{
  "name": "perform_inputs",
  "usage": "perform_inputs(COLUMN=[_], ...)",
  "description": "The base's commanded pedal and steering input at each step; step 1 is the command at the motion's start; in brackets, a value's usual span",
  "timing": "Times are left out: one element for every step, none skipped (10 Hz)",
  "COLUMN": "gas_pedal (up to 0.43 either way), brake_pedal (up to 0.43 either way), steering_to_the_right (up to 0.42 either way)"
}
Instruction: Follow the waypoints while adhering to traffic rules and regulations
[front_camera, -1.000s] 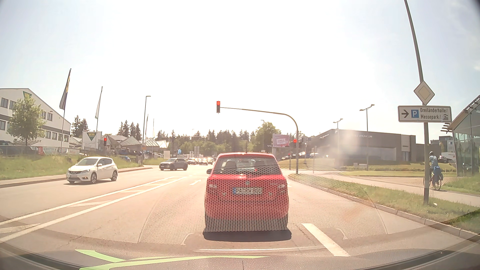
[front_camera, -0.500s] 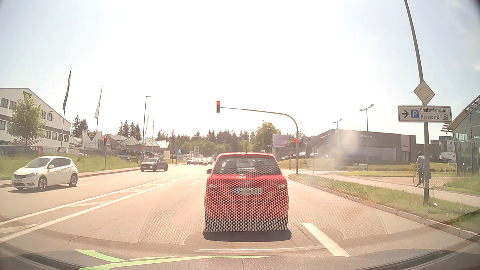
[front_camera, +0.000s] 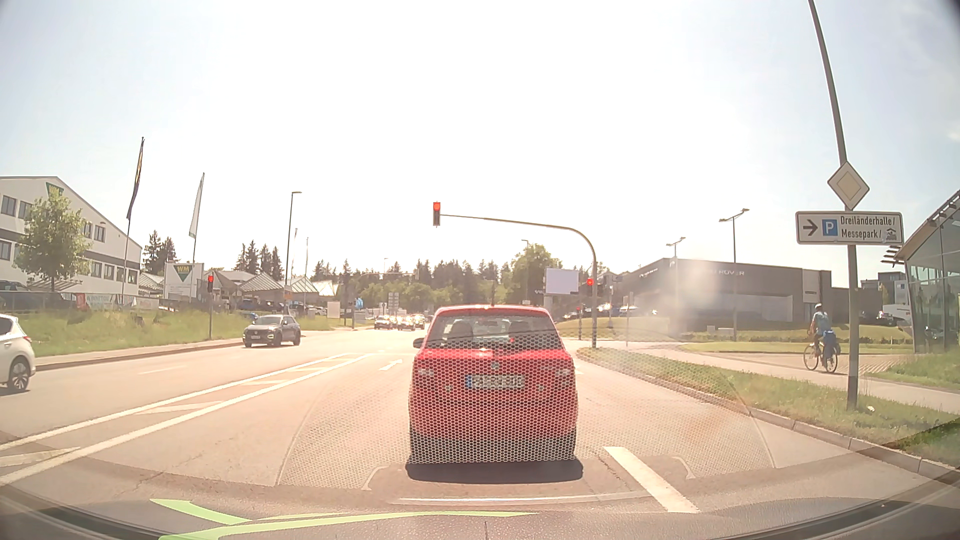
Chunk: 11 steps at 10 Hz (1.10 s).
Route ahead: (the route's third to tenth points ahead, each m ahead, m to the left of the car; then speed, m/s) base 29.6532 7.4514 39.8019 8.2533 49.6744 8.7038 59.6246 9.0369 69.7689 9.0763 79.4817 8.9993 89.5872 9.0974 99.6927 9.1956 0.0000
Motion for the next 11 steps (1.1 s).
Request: perform_inputs(gas_pedal=[0.0,0.0,0.0,0.0,0.0,0.0,0.0,0.0,0.0,0.0,0.0], brake_pedal=[0.323,0.323,0.323,0.323,0.323,0.323,0.323,0.317,0.323,0.323,0.323], steering_to_the_right=[-0.008,-0.008,-0.008,-0.008,-0.008,-0.008,-0.008,-0.008,-0.008,-0.008,-0.008])
